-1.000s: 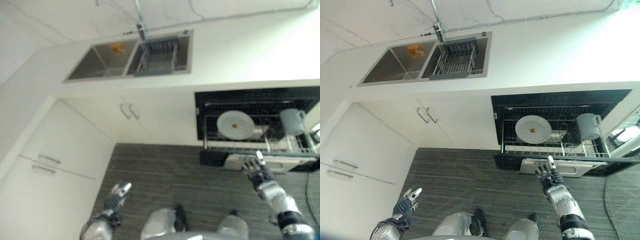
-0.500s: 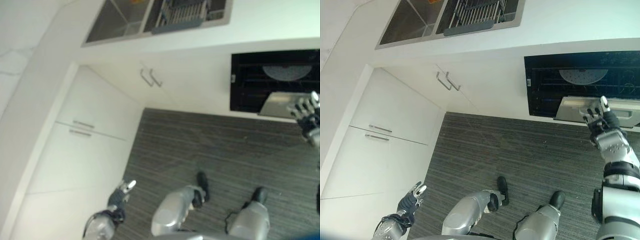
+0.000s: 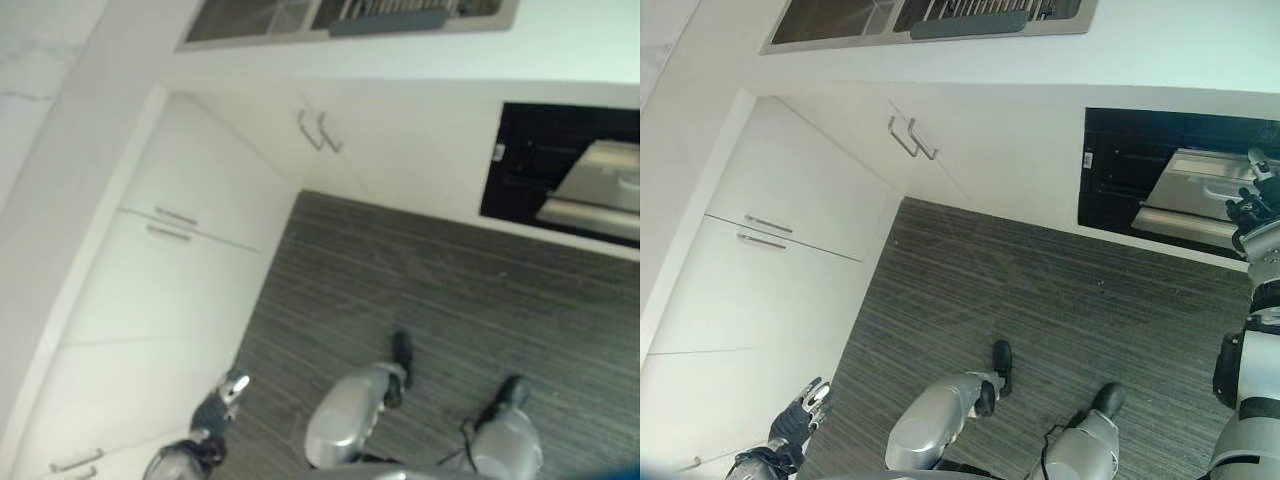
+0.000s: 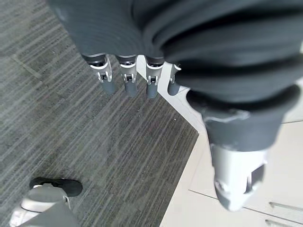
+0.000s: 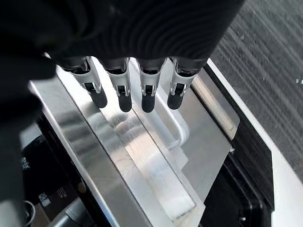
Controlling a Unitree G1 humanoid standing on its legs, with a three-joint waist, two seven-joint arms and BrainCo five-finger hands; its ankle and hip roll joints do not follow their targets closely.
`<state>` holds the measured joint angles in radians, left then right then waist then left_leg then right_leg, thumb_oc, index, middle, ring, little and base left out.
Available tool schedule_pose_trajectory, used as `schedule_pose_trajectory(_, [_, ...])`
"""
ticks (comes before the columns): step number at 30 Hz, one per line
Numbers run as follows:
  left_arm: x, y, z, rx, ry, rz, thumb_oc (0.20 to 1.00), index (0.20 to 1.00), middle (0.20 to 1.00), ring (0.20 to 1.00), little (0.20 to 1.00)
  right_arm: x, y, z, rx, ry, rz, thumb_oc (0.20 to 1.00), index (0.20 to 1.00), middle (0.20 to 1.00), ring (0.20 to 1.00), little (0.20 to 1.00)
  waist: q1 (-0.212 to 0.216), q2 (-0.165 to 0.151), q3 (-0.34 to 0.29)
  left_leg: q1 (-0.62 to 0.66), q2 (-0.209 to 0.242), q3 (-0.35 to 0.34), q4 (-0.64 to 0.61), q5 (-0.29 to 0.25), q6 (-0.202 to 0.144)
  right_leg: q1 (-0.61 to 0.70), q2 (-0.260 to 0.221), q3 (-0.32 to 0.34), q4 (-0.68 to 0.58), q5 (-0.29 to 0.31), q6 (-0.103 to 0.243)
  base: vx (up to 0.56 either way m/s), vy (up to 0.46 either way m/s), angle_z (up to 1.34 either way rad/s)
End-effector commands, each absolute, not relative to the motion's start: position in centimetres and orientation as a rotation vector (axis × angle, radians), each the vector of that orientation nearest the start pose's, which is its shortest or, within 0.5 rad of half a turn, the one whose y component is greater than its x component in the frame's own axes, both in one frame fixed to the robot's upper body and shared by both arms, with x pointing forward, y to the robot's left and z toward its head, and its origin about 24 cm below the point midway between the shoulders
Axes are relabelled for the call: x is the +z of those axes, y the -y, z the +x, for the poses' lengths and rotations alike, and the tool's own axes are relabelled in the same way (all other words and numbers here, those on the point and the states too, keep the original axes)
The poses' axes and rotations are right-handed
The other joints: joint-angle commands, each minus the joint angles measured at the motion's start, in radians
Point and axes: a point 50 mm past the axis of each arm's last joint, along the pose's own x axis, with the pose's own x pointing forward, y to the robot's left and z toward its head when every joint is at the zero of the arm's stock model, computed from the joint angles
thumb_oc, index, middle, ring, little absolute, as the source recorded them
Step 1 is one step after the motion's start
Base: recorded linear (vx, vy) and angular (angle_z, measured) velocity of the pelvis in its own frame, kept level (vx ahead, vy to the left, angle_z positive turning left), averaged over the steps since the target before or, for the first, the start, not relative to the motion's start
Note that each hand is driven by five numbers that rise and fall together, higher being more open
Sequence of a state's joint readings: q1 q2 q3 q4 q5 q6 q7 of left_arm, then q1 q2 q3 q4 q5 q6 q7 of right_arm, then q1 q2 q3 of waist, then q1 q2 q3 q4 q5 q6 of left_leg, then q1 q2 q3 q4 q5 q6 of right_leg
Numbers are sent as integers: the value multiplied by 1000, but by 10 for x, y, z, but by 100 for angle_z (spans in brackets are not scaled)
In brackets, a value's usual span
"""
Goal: Place the dishes in the dishwasher.
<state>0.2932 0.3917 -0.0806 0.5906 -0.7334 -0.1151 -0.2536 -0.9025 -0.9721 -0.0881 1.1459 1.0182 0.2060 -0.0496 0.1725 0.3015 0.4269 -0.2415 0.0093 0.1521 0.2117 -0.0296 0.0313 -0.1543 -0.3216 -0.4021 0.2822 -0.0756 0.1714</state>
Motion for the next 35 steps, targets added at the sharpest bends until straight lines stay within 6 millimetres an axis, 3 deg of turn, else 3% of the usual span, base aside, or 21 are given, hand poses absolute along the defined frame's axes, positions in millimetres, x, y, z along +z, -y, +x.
schedule_pose_trajectory(1, [-89,-285,112,162,-644,-266,1000,1000,1000,1000,1000,316,419,304,-499,515,319,1000,1000,1000,1000,1000,39,-77,-109,-29,70,-57,88,-98,-146,-50,62,42,18,-62,-50,27,-190,-1])
schedule_pose_trajectory(3, [-82,-293,117,149,-632,-236,1000,1000,1000,1000,1000,313,416,306,-465,522,329,1000,1000,1000,1000,1000,49,-102,-108,-34,74,-74,88,-98,-146,-52,76,44,18,-60,-50,-11,-214,0])
schedule_pose_trajectory(6, [-82,-293,117,144,-625,-226,1000,1000,1000,1000,1000,304,409,314,-446,487,302,1000,1000,1000,1000,1000,49,-112,-104,-31,75,-81,88,-100,-144,-51,87,51,18,-60,-54,-25,-65,-2])
schedule_pose_trajectory(12, [-78,-297,122,151,-589,-211,1000,1000,1000,1000,1000,243,396,328,-440,185,91,1000,1000,1000,1000,1000,27,-165,-90,-17,97,-62,88,-103,-140,-46,100,66,18,-51,-53,-69,-18,-7])
schedule_pose_trajectory(15, [-77,-297,124,154,-578,-203,1000,1000,1000,1000,1000,231,391,329,-415,155,94,1000,1000,1000,1000,1000,21,-175,-88,-14,100,-59,88,-105,-137,-45,101,68,18,-49,-52,-59,11,-14])
schedule_pose_trajectory(16, [-74,-297,129,169,-548,-206,1000,1000,1000,1000,1000,195,373,330,-339,106,154,1000,1000,1000,1000,1000,-5,-193,-81,-2,107,-40,88,-112,-131,-42,107,80,18,-48,-49,-111,83,-12])
schedule_pose_trajectory(18, [-75,-294,130,160,-536,-206,1000,1000,1000,1000,1000,165,353,329,-287,63,207,1000,1000,1000,1000,1000,-26,-202,-81,8,109,-29,88,-118,-126,-39,111,94,18,-46,-46,-108,156,-30])
schedule_pose_trajectory(19, [-76,-289,131,155,-515,-220,1000,1000,1000,1000,1000,118,328,320,-250,-25,231,1000,1000,1000,1000,1000,-49,-211,-84,20,108,-18,88,-127,-116,-35,116,109,18,-46,-43,-89,273,-38])
schedule_pose_trajectory(20, [-78,-280,134,156,-498,-242,1000,1000,1000,1000,1000,56,297,298,-210,-154,352,1000,1000,1000,1000,1000,-78,-228,-94,40,114,6,88,-140,-104,-23,114,117,18,-43,-36,-71,262,-37])
schedule_pose_trajectory(23, [-81,-276,133,149,-505,-242,1000,1000,1000,1000,1000,15,279,278,-207,-250,392,1000,1000,1000,1000,1000,-95,-244,-117,59,113,19,88,-151,-96,-8,110,121,18,-40,-27,11,158,-32])
schedule_pose_trajectory(24, [-82,-273,132,158,-498,-232,1000,1000,1000,1000,1000,-7,270,263,-211,-309,403,1000,1000,1000,1000,1000,-108,-252,-135,73,112,27,88,-158,-91,1,108,128,18,-41,-23,25,144,-10])
schedule_pose_trajectory(25, [-82,-273,132,158,-497,-229,1000,1000,1000,1000,1000,-8,269,261,-212,-313,403,1000,1000,1000,1000,1000,-109,-253,-137,73,112,28,88,-158,-91,1,108,128,18,-41,-23,17,134,-11])
schedule_pose_trajectory(28, [-97,-261,128,83,-596,-264,1000,1000,1000,1000,1000,-65,238,213,-132,-499,375,1000,1000,1000,1000,1000,-158,-289,-191,118,112,57,88,-181,-80,34,107,143,18,-48,-13,-35,179,-13])
schedule_pose_trajectory(33, [-112,-252,129,-8,-702,-310,1000,1000,1000,1000,1000,-104,242,172,-74,-688,301,1000,1000,1000,1000,1000,-187,-300,-246,148,103,58,88,-197,-75,57,119,165,18,-61,-13,18,105,-24])
schedule_pose_trajectory(35, [-125,-251,123,-25,-799,-266,1000,1000,1000,1000,1000,-126,243,145,-48,-829,265,1000,1000,1000,1000,1000,-195,-304,-275,163,95,53,88,-206,-74,72,130,177,18,-72,-15,39,66,-36])
